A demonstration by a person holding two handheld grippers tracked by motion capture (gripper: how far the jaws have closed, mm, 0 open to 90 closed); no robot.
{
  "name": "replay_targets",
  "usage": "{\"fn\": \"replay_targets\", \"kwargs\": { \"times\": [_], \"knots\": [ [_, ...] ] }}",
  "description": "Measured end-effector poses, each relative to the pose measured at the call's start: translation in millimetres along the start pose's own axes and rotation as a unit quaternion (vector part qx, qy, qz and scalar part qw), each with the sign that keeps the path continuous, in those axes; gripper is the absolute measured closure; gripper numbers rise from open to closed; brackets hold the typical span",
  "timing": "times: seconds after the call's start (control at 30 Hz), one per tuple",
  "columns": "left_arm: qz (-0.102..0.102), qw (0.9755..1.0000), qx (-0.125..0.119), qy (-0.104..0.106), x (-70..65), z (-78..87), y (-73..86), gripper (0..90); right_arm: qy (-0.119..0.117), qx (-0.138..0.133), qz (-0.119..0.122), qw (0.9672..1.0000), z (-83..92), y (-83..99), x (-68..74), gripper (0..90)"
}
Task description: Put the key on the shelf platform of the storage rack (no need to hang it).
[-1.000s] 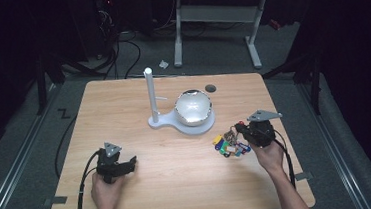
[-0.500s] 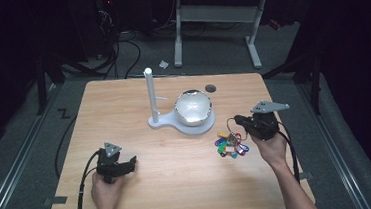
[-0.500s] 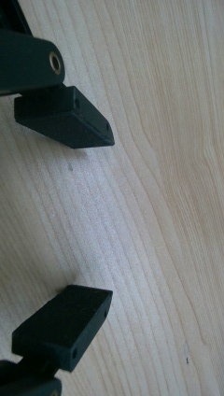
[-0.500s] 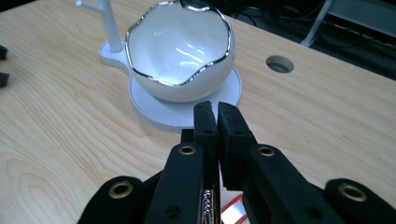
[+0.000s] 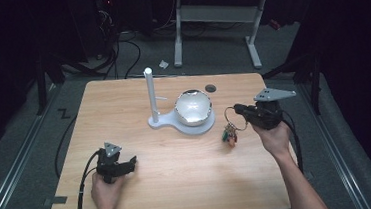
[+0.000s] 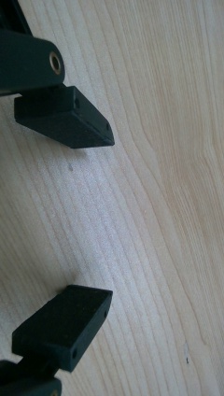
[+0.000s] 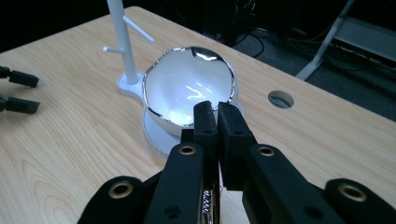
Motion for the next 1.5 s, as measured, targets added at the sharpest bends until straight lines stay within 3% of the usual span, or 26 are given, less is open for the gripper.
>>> {"fn": "replay_targets", "kwargs": {
  "times": [0.6, 1.0, 1.5],
  "knots": [
    [0.000, 1.0000, 0.000, 0.000, 0.0, 0.0, 0.0, 22.0, -0.032, -0.016, 0.014, 0.9993, 9.5, -40.1, 4.0, 87.7],
    [0.000, 1.0000, 0.000, 0.000, 0.1, 0.0, 0.0, 22.0, -0.053, -0.022, 0.006, 0.9983, 11.7, -68.7, -1.4, 87.7],
    [0.001, 1.0000, -0.001, -0.001, 0.0, -0.2, -0.1, 22.1, -0.064, -0.024, 0.008, 0.9976, -1.3, -98.2, 0.9, 87.7]
  ]
}}
Point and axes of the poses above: each handheld gripper's, and its own axes: z roughly backward along the jaws, y roughly out of its underside, x roughly to its left, the point moved 5 cm from there along -z, roughly forward along the jaws, and after that the axes turned 15 degrees about x, right-handed, at the moved point
